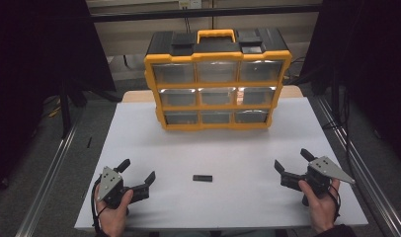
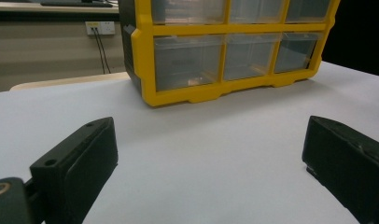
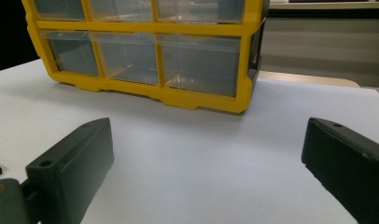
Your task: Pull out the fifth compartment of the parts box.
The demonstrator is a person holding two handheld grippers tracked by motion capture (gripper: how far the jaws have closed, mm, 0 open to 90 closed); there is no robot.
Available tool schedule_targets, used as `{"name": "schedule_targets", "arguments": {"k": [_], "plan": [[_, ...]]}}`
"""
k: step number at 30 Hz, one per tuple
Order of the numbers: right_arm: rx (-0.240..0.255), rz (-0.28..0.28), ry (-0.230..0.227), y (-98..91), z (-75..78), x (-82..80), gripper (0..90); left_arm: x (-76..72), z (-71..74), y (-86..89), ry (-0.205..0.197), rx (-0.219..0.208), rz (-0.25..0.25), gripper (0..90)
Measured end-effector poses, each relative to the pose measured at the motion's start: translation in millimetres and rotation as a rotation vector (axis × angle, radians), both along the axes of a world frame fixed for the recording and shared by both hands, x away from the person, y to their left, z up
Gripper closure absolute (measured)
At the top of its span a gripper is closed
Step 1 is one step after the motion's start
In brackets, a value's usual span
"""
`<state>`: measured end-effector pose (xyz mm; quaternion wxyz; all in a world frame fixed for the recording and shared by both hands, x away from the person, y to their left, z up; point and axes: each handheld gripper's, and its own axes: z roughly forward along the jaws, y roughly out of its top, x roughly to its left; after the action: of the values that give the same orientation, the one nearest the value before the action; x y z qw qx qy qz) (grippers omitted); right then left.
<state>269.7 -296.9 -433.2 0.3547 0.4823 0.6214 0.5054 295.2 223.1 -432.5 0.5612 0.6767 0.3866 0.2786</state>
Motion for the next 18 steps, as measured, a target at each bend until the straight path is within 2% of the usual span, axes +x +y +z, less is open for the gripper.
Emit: {"name": "schedule_targets", "arguments": {"k": [18], "plan": [[0.012,0.036,-0.002,2.5,-1.7,0.8,1.4,0.5,-0.9,-1.8,0.007,0.006,0.009,3.4]]}}
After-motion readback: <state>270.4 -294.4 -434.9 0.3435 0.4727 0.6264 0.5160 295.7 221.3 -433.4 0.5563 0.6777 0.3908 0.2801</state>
